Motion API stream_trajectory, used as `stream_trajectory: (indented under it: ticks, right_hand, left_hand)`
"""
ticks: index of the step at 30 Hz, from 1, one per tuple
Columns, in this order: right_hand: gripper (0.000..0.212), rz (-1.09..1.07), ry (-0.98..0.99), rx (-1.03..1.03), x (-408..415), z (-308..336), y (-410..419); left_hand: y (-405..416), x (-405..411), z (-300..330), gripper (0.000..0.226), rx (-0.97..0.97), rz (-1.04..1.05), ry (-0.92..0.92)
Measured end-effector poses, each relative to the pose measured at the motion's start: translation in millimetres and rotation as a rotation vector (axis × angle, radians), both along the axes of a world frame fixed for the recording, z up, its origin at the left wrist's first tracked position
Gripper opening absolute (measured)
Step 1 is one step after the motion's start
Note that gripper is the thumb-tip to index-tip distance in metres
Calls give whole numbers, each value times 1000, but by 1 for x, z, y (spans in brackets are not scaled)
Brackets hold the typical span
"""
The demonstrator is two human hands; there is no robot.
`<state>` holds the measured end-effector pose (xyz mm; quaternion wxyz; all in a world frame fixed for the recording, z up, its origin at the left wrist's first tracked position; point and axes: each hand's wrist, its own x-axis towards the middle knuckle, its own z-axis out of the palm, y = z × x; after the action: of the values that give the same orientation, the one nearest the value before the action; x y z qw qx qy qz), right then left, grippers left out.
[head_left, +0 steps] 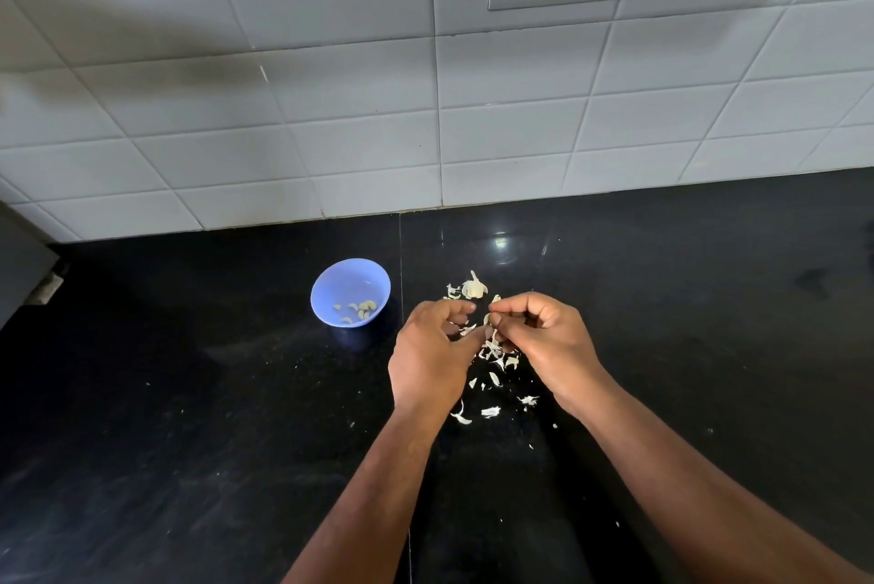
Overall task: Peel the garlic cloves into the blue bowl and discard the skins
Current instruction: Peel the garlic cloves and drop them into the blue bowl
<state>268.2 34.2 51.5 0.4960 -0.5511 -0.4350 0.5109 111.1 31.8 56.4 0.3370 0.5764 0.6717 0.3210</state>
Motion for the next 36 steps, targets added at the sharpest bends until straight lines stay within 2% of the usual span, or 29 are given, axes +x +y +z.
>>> stream_trajectory:
  ticks: [3, 6, 10, 14, 21, 26, 30, 36]
  right_hand:
    - [10, -11, 12, -15, 1, -1, 0]
    - [9, -4, 12, -40, 3, -2, 2]
    - [12, 49, 117, -89, 5, 1, 4]
    - [12, 81, 136, -108, 5, 0, 6]
    - [13, 98, 244, -103, 1, -5, 7]
    - [23, 126, 309, -113, -2, -9, 9]
    - [21, 112, 324, -99, -5, -7, 8]
    - [13, 74, 33, 45, -1, -3, 7]
  left_hand:
    - [0, 1, -3, 8, 13, -16, -46]
    - [1, 2, -6, 10, -16, -10, -150]
    - [2, 1, -6, 9, -104, -26, -334]
    - [2, 0, -6, 12, -133, -42, -432]
    - [-2, -2, 0, 18, -182, -46, -718]
    - [2, 1, 0, 9, -160, 11, -645]
    - [4, 2, 0, 5, -146, 70, -620]
    - [6, -6, -4, 13, -79, 101, -450]
